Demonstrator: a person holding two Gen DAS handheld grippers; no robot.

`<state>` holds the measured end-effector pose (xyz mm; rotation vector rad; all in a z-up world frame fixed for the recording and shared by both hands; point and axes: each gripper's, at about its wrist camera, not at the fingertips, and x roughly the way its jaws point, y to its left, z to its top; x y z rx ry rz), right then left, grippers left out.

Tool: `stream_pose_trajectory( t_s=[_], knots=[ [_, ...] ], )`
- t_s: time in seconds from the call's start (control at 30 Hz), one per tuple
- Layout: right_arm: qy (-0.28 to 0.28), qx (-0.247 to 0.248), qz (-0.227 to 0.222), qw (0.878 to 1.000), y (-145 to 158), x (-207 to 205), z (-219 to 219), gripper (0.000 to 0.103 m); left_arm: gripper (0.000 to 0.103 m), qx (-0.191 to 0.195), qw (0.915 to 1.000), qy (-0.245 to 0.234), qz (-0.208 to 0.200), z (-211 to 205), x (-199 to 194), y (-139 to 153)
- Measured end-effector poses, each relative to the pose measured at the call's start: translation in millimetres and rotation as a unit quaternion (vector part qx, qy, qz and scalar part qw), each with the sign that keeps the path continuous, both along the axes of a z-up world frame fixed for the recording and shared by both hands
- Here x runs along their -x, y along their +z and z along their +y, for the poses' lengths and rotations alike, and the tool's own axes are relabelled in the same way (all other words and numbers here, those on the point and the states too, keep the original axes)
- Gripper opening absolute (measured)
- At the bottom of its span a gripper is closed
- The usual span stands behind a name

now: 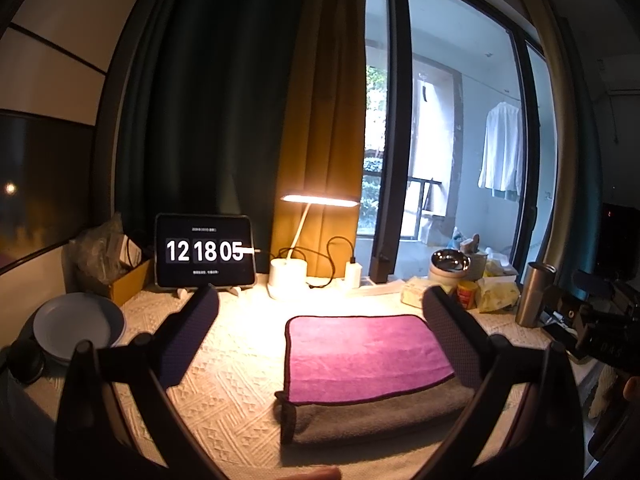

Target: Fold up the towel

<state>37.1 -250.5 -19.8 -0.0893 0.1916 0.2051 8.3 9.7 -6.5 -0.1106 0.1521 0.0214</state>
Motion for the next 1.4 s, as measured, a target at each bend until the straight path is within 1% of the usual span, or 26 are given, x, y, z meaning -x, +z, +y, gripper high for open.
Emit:
stream_pose_trajectory(
  t_s=[1.1, 1.27, 1.4],
  knots=[
    [0.0, -0.002, 0.008, 1.0, -6, -6, 1, 0.08, 0.102, 0.0, 1.0, -0.002, 0.004, -2, -4, 0],
    [0.0, -0.003, 0.013, 1.0, -9, -9, 0, 0.08, 0.102, -0.001, 0.9999, -0.001, 0.012, -4, -10, -3],
    [0.001, -0.003, 0.022, 1.0, -12, -14, -2, 0.08, 0.102, -0.001, 0.9996, 0.0, 0.028, -5, -19, -7]
  ],
)
